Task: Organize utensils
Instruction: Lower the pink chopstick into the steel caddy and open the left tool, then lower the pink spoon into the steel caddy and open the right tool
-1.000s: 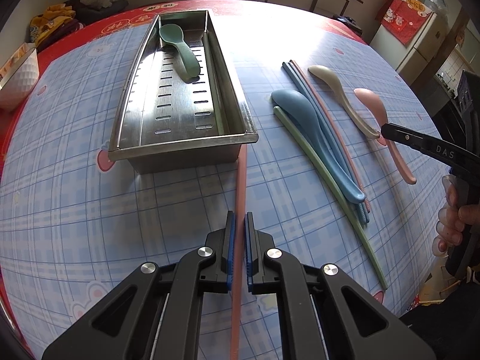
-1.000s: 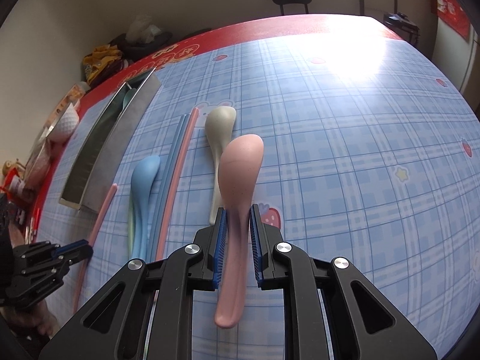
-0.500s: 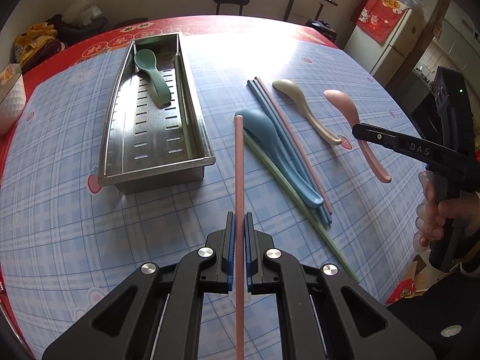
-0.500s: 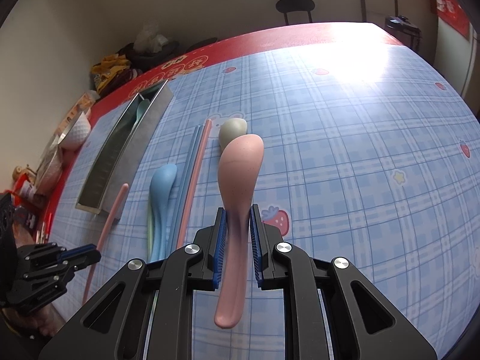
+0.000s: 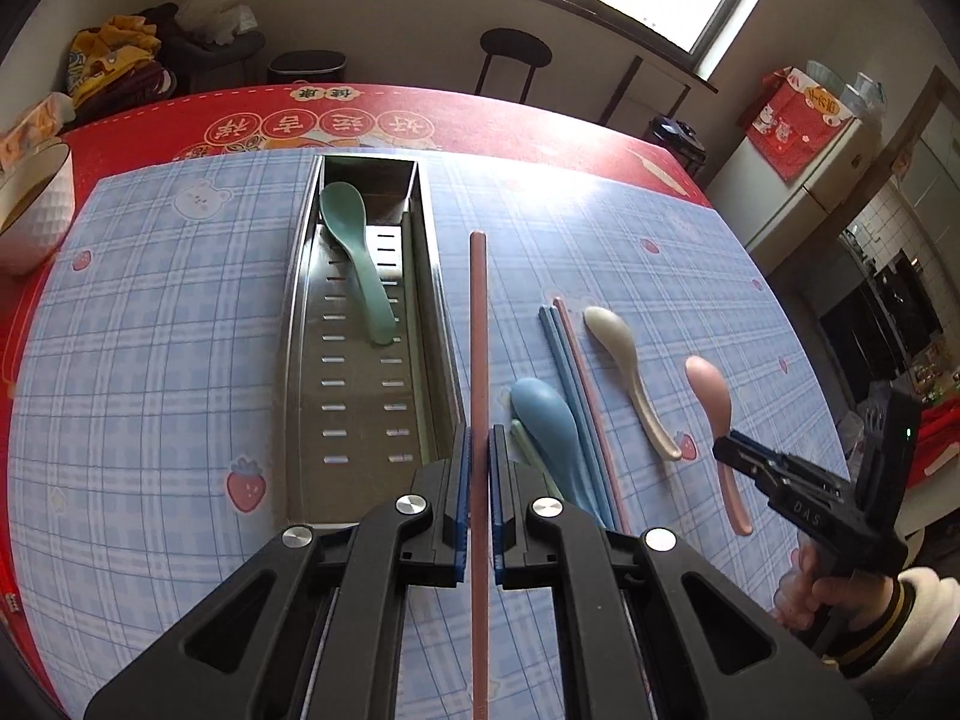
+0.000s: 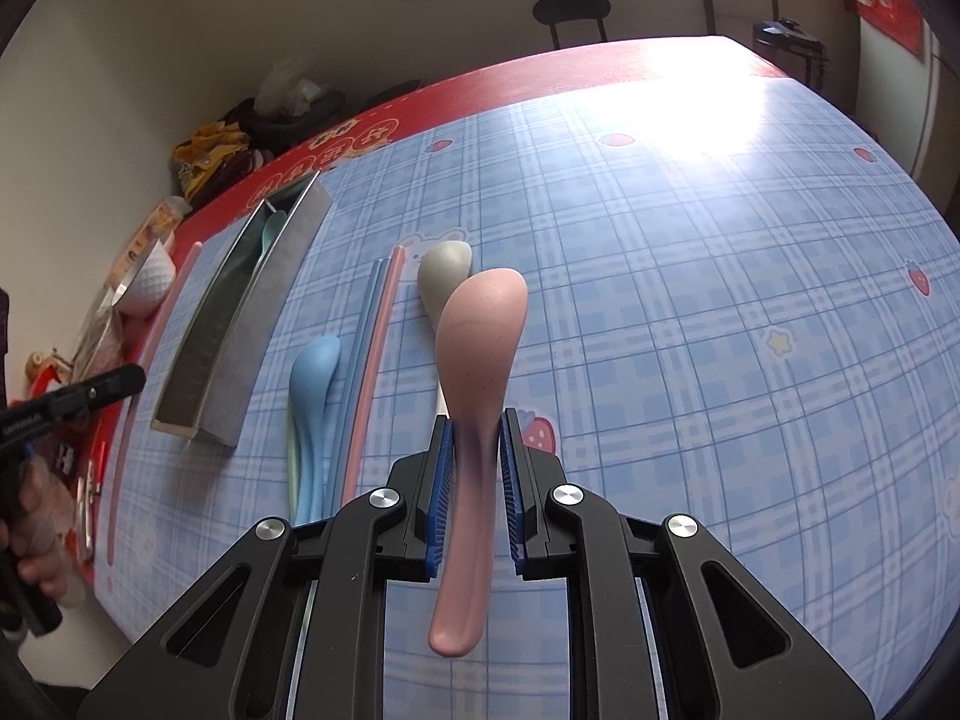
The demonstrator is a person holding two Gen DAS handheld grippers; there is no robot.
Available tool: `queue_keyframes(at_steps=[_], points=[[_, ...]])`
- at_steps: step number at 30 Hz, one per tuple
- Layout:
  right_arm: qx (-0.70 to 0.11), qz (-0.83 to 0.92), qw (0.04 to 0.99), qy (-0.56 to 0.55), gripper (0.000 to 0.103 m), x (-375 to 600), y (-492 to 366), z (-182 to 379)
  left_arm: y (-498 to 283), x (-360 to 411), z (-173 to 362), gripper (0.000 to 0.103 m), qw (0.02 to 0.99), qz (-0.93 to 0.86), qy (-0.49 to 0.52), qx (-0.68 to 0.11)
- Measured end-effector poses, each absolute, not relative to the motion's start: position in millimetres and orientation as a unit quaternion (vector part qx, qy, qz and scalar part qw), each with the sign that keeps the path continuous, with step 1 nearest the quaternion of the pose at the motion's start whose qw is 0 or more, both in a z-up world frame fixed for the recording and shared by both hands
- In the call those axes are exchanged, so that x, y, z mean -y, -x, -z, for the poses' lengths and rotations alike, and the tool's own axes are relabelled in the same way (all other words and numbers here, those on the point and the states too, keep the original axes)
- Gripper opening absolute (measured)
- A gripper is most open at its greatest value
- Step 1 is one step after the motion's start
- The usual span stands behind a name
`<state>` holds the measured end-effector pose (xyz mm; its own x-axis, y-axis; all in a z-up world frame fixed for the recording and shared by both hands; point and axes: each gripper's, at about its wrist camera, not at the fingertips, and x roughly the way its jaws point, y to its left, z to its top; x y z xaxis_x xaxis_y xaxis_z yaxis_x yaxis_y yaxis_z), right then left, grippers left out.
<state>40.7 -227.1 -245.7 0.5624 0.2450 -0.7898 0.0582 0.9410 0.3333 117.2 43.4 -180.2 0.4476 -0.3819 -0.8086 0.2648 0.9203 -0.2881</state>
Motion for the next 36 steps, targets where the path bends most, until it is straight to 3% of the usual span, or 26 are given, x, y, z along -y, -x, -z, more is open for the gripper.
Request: queue_keyframes(at_steps=[16, 26, 36], points=[[-0.461, -0.008, 0.867, -0.188, 0.016, 260.7, -25.6, 243.2, -233.6, -29.2, 225.6, 0.006, 0.828, 0.126, 0.049, -0.545], [-0.462, -0.012, 0.867, -0.186, 0.016, 258.4, -36.4, 241.4, -242.1, -27.2, 237.3, 0.006, 0.818, 0.128, 0.040, -0.560], [-0.459, -0.050, 0.868, -0.181, 0.016, 232.0, -62.5, 230.9, -209.1, -40.3, 194.9, 0.008, 0.845, 0.147, 0.006, -0.514]])
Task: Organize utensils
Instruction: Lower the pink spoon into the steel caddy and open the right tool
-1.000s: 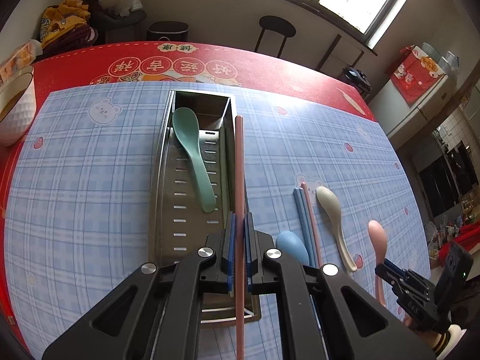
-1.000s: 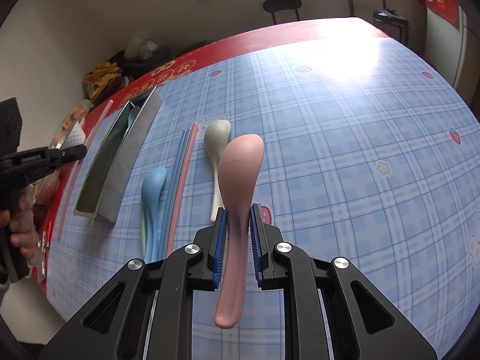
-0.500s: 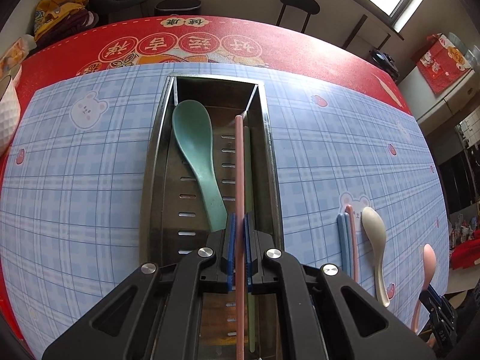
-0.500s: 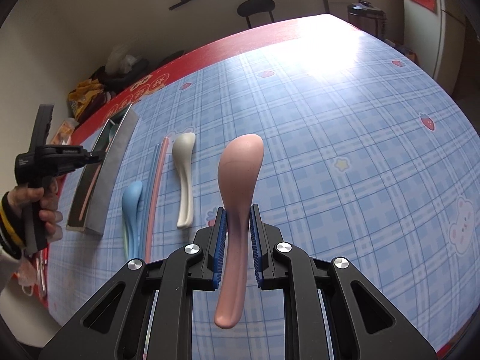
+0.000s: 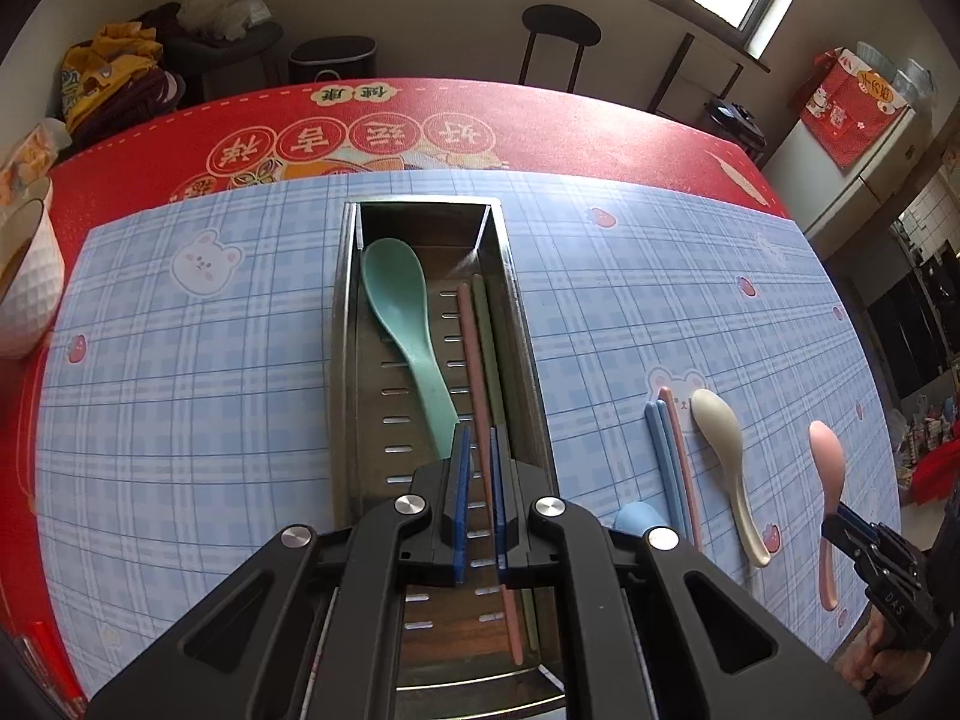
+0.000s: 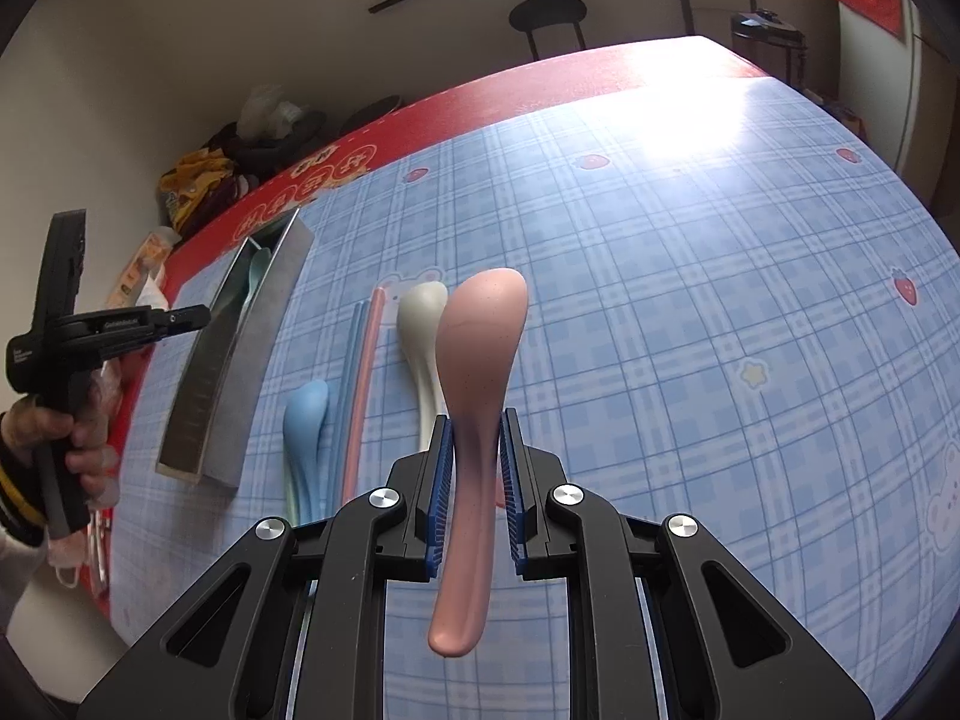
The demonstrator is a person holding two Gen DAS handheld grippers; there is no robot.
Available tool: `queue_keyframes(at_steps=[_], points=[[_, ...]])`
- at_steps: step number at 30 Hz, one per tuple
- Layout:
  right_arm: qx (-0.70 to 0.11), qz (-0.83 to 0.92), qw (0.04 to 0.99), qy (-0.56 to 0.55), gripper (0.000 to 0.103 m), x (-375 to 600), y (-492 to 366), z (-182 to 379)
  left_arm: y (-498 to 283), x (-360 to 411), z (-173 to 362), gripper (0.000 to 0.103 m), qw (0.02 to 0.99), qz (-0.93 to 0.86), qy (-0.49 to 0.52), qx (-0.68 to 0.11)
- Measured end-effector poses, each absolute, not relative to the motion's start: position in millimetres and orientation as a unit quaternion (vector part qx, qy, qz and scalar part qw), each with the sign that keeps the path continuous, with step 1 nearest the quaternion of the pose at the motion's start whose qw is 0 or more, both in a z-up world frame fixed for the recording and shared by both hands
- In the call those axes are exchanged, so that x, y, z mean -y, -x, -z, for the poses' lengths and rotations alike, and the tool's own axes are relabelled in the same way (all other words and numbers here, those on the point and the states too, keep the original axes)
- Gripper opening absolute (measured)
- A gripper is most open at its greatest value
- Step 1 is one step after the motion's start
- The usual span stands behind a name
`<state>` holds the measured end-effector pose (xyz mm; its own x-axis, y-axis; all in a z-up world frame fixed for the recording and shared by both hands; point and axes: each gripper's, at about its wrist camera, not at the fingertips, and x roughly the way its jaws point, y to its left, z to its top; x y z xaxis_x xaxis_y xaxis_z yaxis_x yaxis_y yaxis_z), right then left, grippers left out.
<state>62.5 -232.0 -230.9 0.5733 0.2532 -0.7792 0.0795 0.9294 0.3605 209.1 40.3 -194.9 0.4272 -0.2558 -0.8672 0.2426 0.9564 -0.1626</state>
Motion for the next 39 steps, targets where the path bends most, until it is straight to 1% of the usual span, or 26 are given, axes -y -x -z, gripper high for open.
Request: queue_keyframes(at_steps=[2, 3, 4, 5, 6, 9, 10, 11, 12, 17, 22, 28, 36, 39], points=[[-0.460, -0.065, 0.869, -0.172, 0.016, 219.0, -70.6, 226.9, -195.9, -44.4, 187.1, 0.018, 0.855, 0.142, -0.014, -0.499], [-0.460, -0.072, 0.869, -0.167, 0.016, 212.4, -74.3, 225.0, -188.5, -47.0, 184.0, 0.027, 0.860, 0.137, -0.023, -0.492], [-0.461, -0.079, 0.869, -0.162, 0.016, 205.6, -78.2, 222.8, -180.7, -52.1, 181.5, 0.039, 0.865, 0.130, -0.026, -0.484], [-0.461, -0.085, 0.869, -0.158, 0.016, 199.0, -81.8, 221.0, -172.6, -57.3, 179.8, 0.048, 0.870, 0.123, -0.026, -0.477], [-0.462, -0.091, 0.869, -0.154, 0.016, 192.6, -85.9, 219.2, -164.7, -62.4, 179.5, 0.051, 0.873, 0.117, -0.024, -0.472], [-0.469, -0.107, 0.864, -0.150, 0.016, 175.5, -98.6, 215.3, -142.7, -75.4, 182.3, 0.070, 0.879, 0.091, -0.021, -0.467], [-0.471, -0.111, 0.863, -0.147, 0.016, 169.7, -102.9, 214.1, -136.1, -80.2, 182.8, 0.080, 0.883, 0.079, -0.020, -0.463], [-0.472, -0.115, 0.862, -0.144, 0.016, 163.6, -107.1, 212.9, -129.7, -84.6, 183.0, 0.087, 0.886, 0.068, -0.017, -0.458], [-0.474, -0.119, 0.861, -0.141, 0.016, 156.8, -111.8, 211.8, -124.1, -89.1, 183.7, 0.090, 0.889, 0.057, -0.015, -0.455], [-0.478, -0.141, 0.858, -0.126, 0.016, 125.4, -133.7, 206.1, -102.9, -103.1, 190.2, 0.095, 0.890, 0.011, 0.009, -0.455], [-0.481, -0.160, 0.855, -0.112, 0.016, 92.4, -152.0, 203.1, -89.5, -107.2, 198.8, 0.095, 0.886, 0.014, 0.017, -0.464], [-0.496, -0.165, 0.844, -0.119, 0.016, 61.9, -173.2, 207.8, -86.4, -121.5, 198.7, 0.095, 0.888, 0.008, 0.024, -0.460], [-0.532, -0.157, 0.824, -0.114, 0.016, 19.0, -191.2, 230.1, -86.6, -145.5, 196.3, 0.095, 0.890, -0.009, 0.049, -0.454], [-0.527, -0.141, 0.831, -0.112, 0.016, 16.4, -208.0, 229.9, -85.2, -148.4, 196.8, 0.095, 0.890, -0.010, 0.053, -0.453]])
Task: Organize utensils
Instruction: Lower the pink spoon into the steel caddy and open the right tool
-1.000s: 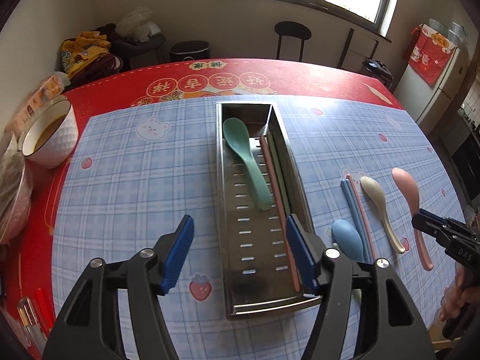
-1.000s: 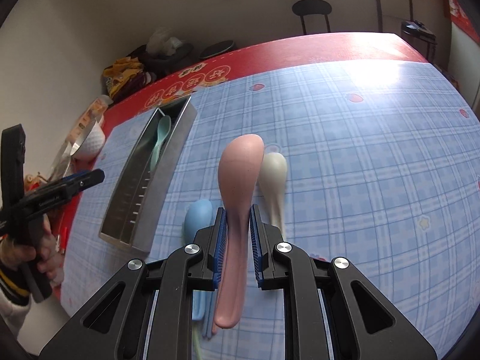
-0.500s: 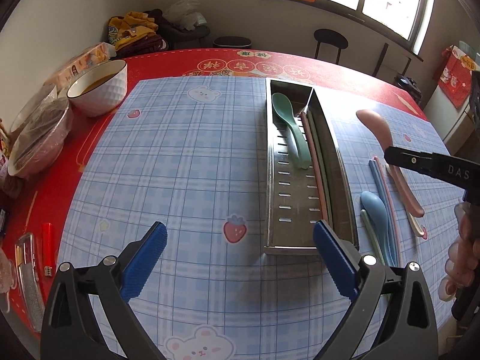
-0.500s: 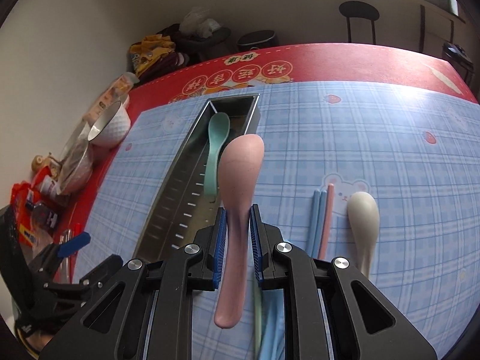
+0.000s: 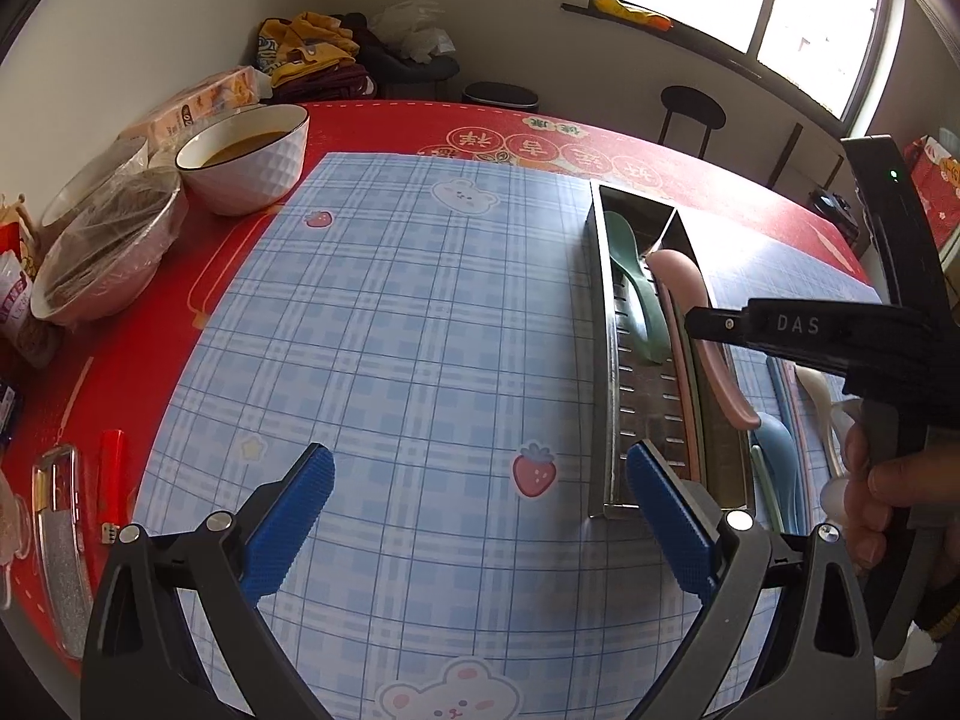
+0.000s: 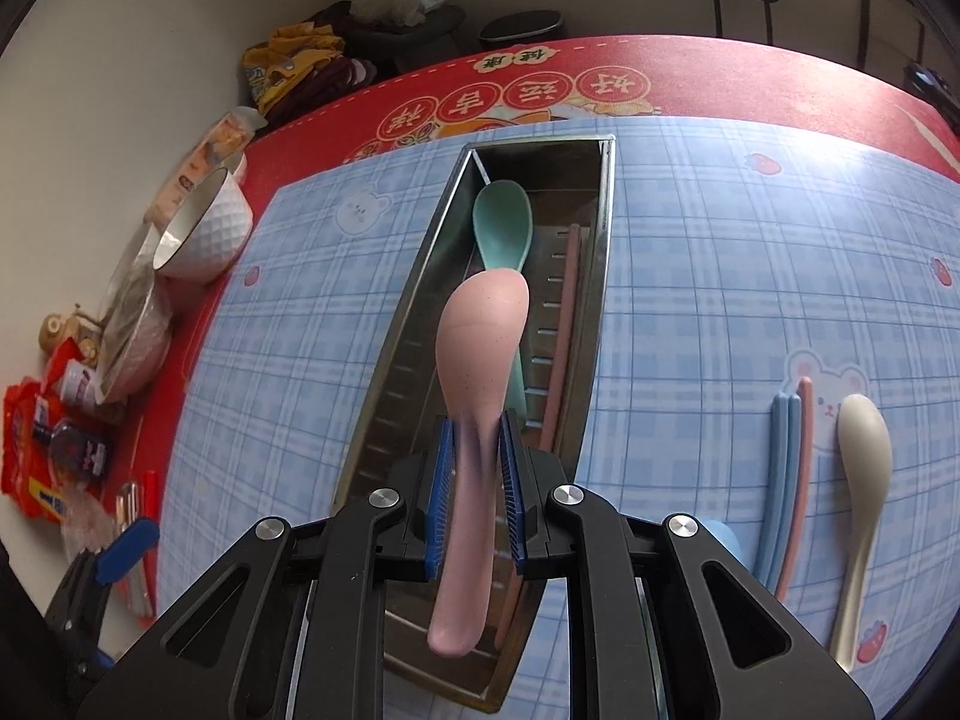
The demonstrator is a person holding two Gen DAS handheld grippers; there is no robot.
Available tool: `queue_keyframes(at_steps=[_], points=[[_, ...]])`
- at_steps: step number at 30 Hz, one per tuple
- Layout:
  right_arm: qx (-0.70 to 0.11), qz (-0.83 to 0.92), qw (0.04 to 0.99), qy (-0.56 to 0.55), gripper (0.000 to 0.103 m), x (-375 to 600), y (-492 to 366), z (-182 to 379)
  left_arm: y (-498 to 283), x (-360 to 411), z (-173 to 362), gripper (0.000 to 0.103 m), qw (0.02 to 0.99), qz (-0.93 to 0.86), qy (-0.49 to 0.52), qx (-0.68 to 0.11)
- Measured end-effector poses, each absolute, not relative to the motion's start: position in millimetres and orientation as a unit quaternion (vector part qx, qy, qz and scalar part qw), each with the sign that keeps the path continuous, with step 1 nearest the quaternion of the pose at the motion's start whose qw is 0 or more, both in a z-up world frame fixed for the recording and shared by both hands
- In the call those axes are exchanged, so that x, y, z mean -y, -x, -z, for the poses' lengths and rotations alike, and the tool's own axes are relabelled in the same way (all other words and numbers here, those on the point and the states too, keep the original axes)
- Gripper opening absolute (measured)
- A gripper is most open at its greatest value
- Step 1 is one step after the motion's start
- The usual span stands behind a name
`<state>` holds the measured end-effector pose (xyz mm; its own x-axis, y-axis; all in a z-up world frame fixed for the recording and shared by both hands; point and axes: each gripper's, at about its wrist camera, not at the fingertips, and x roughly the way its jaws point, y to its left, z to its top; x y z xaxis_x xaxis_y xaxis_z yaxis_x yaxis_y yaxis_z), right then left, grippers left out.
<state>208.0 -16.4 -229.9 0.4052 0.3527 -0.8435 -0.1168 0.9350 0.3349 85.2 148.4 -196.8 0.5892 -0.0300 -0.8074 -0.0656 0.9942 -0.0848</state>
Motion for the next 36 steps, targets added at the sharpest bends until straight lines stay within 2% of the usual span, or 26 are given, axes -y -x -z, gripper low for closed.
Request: queue_keyframes(at_steps=[13, 25, 36], points=[[-0.533, -0.106, 0.839, -0.004, 0.016, -2.8, -265.5, 240.5, -90.0, -155.4, 197.6, 0.095, 0.893, -0.007, 0.055, -0.447], [-0.527, -0.155, 0.834, -0.051, 0.018, -5.8, -269.5, 237.7, -100.6, -162.7, 192.6, 0.095, 0.893, -0.019, 0.057, -0.446], [-0.501, -0.155, 0.845, -0.100, 0.018, 48.6, -239.5, 211.5, -108.1, -134.2, 181.0, 0.095, 0.897, 0.011, 0.053, -0.438]])
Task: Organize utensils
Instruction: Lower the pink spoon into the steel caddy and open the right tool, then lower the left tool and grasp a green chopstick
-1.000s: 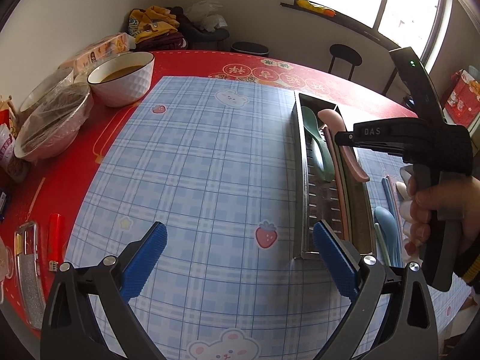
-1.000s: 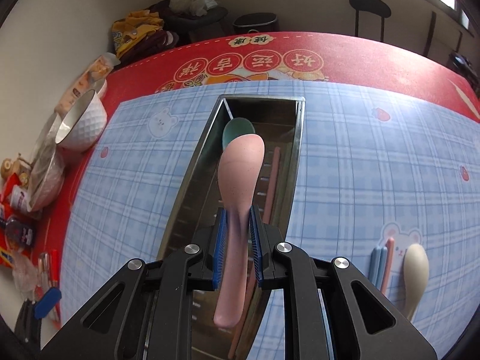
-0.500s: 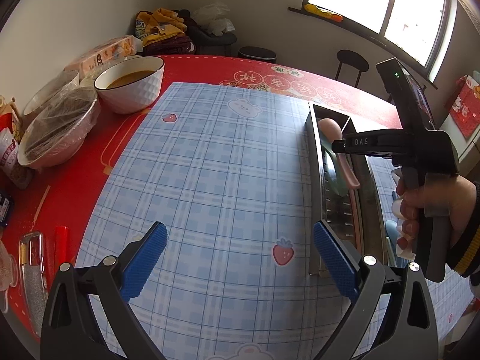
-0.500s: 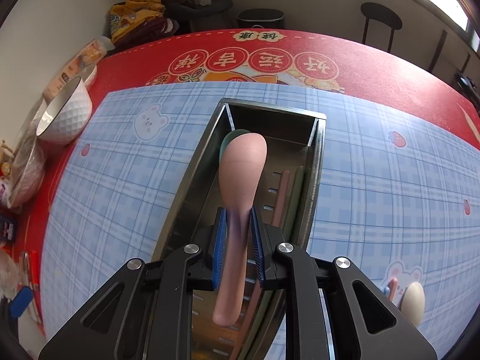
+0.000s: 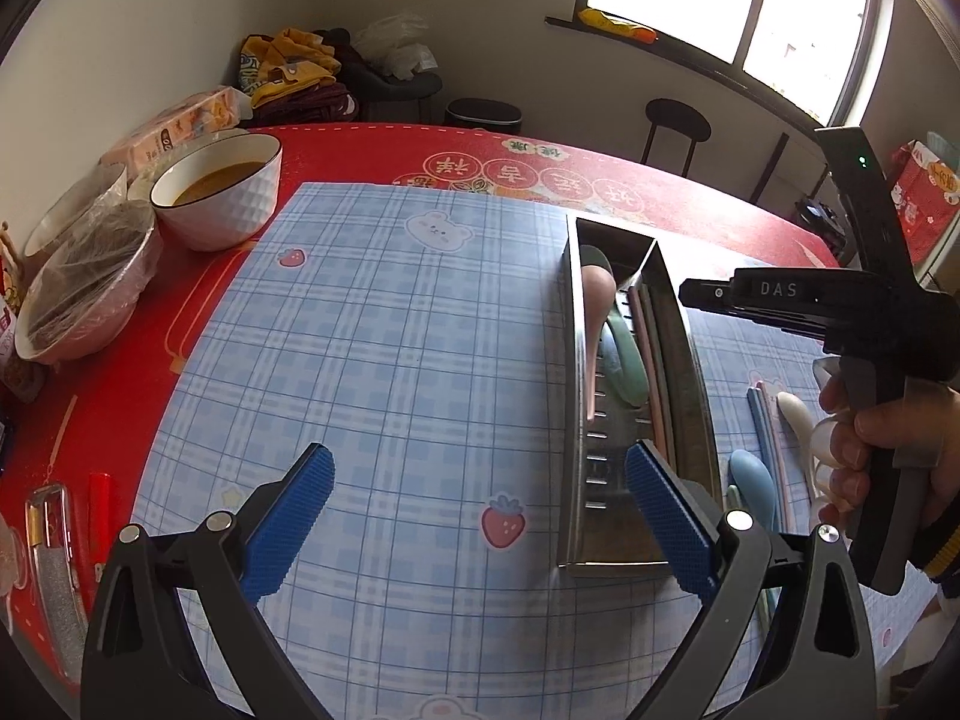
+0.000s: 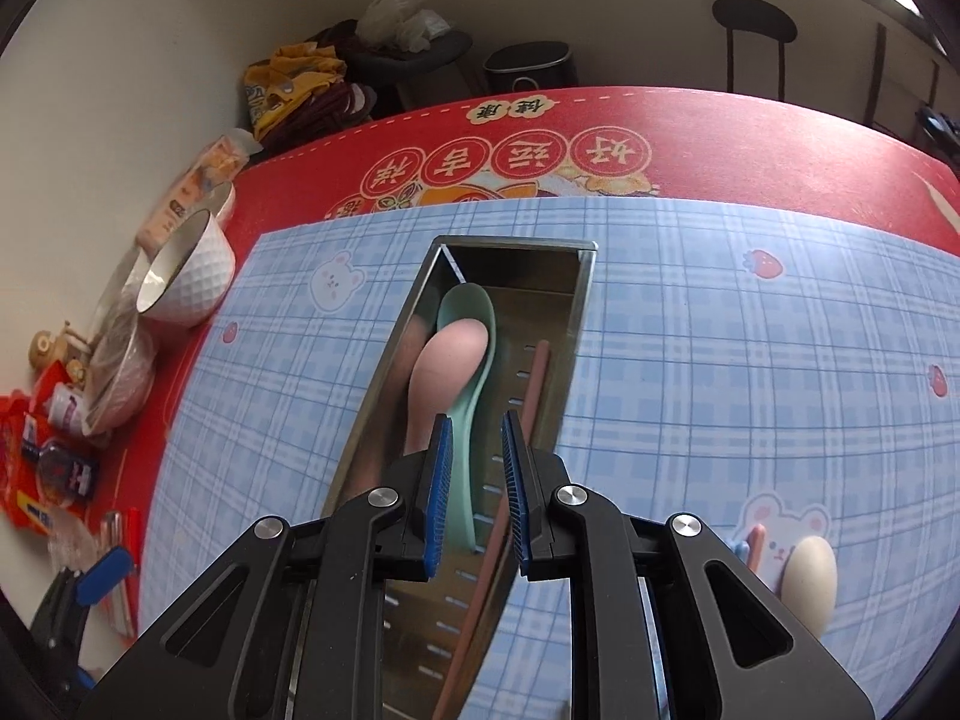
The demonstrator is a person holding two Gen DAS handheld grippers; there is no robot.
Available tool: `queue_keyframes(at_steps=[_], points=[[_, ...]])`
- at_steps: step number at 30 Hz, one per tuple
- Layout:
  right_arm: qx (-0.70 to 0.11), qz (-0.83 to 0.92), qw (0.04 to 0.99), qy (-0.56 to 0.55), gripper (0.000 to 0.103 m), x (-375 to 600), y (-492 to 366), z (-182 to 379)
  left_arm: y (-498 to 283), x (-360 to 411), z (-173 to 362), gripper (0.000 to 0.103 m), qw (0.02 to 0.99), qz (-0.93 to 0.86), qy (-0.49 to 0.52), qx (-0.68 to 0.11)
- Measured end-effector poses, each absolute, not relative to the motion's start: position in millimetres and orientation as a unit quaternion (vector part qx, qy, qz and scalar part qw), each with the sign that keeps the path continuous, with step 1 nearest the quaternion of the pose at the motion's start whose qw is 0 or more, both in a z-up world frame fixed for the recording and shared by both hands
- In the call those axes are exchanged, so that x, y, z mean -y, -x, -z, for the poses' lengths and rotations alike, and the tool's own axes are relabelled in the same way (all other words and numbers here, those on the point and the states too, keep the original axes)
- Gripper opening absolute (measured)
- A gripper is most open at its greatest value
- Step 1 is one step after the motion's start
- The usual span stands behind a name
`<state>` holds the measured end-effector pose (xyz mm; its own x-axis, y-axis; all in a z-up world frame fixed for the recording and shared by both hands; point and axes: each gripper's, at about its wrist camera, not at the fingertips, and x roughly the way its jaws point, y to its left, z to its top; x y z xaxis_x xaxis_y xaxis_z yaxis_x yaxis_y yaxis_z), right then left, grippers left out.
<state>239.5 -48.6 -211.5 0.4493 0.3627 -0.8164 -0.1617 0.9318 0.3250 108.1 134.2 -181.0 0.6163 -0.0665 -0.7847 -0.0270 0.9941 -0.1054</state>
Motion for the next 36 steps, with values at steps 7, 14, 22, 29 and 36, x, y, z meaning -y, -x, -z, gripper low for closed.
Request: queue_keyframes(at_steps=[7, 14, 22, 29, 36], points=[[-0.467, -0.133, 0.868, -0.099, 0.035, 104.4, -182.5, 200.0, -106.3, -94.6, 170.9, 0.095, 0.902, 0.046, 0.033, -0.428], [-0.458, -0.096, 0.879, -0.095, 0.036, 158.0, -126.4, 213.2, -95.7, -47.9, 166.7, 0.093, 0.900, 0.085, 0.008, -0.427], [-0.464, -0.076, 0.875, -0.112, 0.036, 190.2, -80.9, 233.8, -75.2, -10.3, 176.7, 0.076, 0.882, 0.123, -0.023, -0.454], [-0.466, -0.077, 0.872, -0.128, 0.036, 202.8, -59.7, 240.2, -59.2, 11.1, 189.9, 0.059, 0.865, 0.141, -0.030, -0.481], [-0.470, -0.086, 0.868, -0.132, 0.036, 211.4, -45.7, 246.0, -40.3, 33.3, 212.6, 0.049, 0.843, 0.155, -0.034, -0.515]])
